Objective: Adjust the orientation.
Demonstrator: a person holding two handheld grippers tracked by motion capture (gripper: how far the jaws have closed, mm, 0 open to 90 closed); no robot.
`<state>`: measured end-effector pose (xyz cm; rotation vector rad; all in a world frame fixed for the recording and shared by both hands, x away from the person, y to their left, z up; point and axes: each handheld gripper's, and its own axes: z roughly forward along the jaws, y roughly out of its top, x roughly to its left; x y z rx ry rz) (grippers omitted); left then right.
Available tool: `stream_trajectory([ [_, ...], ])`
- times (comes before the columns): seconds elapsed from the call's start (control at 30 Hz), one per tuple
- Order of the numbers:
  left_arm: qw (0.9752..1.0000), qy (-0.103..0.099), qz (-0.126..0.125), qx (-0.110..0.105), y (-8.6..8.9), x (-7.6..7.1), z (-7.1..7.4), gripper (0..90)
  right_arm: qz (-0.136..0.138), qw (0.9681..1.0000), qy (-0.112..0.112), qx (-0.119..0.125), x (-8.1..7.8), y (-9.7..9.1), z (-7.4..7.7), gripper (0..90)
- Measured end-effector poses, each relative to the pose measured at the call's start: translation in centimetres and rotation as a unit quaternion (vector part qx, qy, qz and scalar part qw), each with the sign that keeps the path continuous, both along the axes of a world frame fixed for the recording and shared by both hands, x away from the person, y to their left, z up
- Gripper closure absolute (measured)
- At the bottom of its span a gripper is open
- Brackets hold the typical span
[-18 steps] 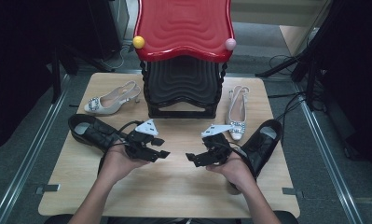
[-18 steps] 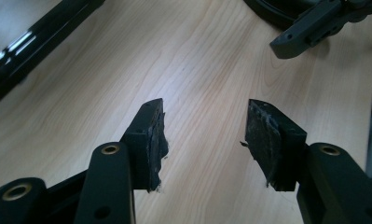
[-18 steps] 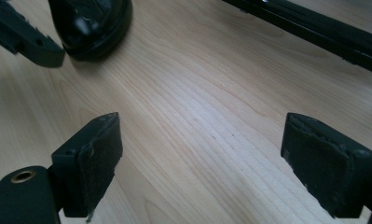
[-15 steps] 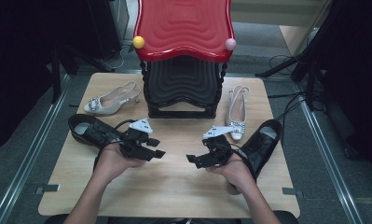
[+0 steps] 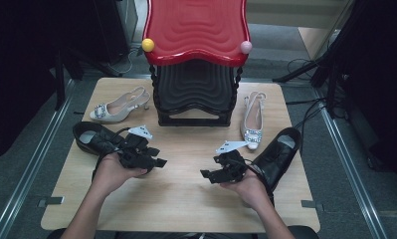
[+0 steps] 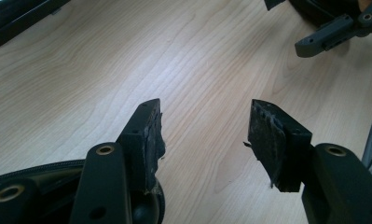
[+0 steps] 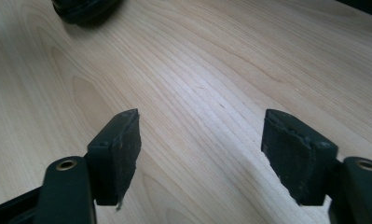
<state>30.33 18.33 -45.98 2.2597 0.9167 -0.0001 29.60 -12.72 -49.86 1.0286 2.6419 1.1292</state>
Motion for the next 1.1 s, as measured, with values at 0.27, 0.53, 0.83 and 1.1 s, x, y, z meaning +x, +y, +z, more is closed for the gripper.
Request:
stream_trajectory([
  [0.27,1.0,-0.003,-0.007,0.002,0.5,-0.2,0.3,46.2,0.007,0.9999,-0.011,0.006,-0.4,0.4,0.1,30.7],
  [0.53,0.9998,-0.011,0.018,0.0,2.2,0.0,1.2,45.6,0.016,0.9993,-0.033,-0.001,-0.9,1.0,0.2,32.8],
  [0.83,0.9981,-0.006,0.06,0.015,4.5,0.1,2.0,44.0,0.02,0.9996,-0.019,0.011,-0.8,1.2,0.0,39.5],
  [1.1,0.9952,-0.014,0.096,0.017,7.0,-0.8,2.5,45.4,0.028,0.9991,-0.025,0.02,-0.4,1.5,0.3,40.3],
])
